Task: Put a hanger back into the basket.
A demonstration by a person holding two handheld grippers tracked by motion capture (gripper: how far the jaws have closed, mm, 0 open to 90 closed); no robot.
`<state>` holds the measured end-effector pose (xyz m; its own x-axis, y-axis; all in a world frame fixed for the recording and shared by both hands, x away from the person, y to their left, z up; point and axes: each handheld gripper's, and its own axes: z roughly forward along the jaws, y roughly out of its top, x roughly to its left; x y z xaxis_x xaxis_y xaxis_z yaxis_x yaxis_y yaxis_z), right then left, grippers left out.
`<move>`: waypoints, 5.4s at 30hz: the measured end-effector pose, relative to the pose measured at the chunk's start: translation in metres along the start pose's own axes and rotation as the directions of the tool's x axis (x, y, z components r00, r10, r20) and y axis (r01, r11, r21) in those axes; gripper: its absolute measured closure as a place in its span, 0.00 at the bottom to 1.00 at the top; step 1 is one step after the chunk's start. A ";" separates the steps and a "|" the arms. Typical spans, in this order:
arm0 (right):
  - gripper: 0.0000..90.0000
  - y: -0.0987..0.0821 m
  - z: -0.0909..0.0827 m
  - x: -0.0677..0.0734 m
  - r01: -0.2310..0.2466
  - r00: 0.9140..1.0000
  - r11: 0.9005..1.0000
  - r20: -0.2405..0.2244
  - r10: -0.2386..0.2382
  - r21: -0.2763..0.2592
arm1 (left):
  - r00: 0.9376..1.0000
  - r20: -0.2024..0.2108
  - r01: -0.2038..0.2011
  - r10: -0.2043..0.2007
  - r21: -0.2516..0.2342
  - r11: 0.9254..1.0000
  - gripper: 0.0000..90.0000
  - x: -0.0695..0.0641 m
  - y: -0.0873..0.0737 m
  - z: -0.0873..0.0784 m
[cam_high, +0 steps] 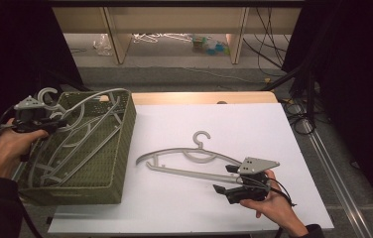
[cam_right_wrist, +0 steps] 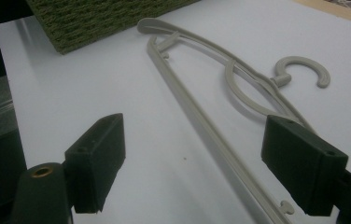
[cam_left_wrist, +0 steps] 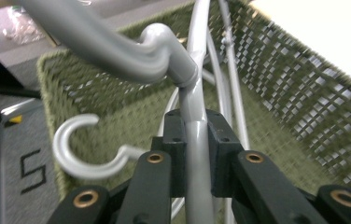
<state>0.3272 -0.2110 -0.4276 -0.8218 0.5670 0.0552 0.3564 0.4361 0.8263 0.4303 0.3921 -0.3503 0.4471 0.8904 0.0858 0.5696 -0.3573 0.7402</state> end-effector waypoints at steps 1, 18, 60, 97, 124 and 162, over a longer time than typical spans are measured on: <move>0.25 0.000 0.000 0.000 -0.001 1.000 1.000 0.003 0.001 -0.004 | 1.000 0.009 0.009 -0.009 -0.004 1.000 0.89 0.001 -0.002 0.001; 0.25 0.000 0.000 -0.001 -0.001 1.000 1.000 0.003 0.001 -0.001 | 0.999 -0.009 0.039 -0.038 0.134 0.990 0.88 -0.014 -0.016 0.049; 0.24 -0.002 0.000 -0.003 -0.014 1.000 1.000 0.014 0.014 -0.006 | 0.976 0.217 0.049 0.015 -0.289 0.956 0.28 -0.189 -0.022 -0.011; 0.30 0.005 0.016 -0.050 -0.044 0.994 0.997 0.099 0.038 0.065 | 0.918 0.379 0.026 0.113 -0.343 0.939 0.20 -0.267 -0.059 0.002; 0.85 0.029 0.099 -0.105 0.014 0.998 0.857 0.051 -0.047 0.514 | 0.904 0.404 -0.005 0.137 -0.310 0.951 0.20 -0.270 -0.063 0.007; 0.91 0.057 0.025 -0.038 0.488 0.837 0.734 -0.014 -0.547 0.472 | 0.884 0.453 -0.076 0.112 -0.098 0.992 0.33 -0.289 0.039 0.101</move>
<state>0.3897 -0.1900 -0.3967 -0.8891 0.2263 -0.3979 0.0707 0.9267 0.3690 0.3927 0.0925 -0.4132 0.7718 0.6194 -0.1438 0.4643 -0.3943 0.7931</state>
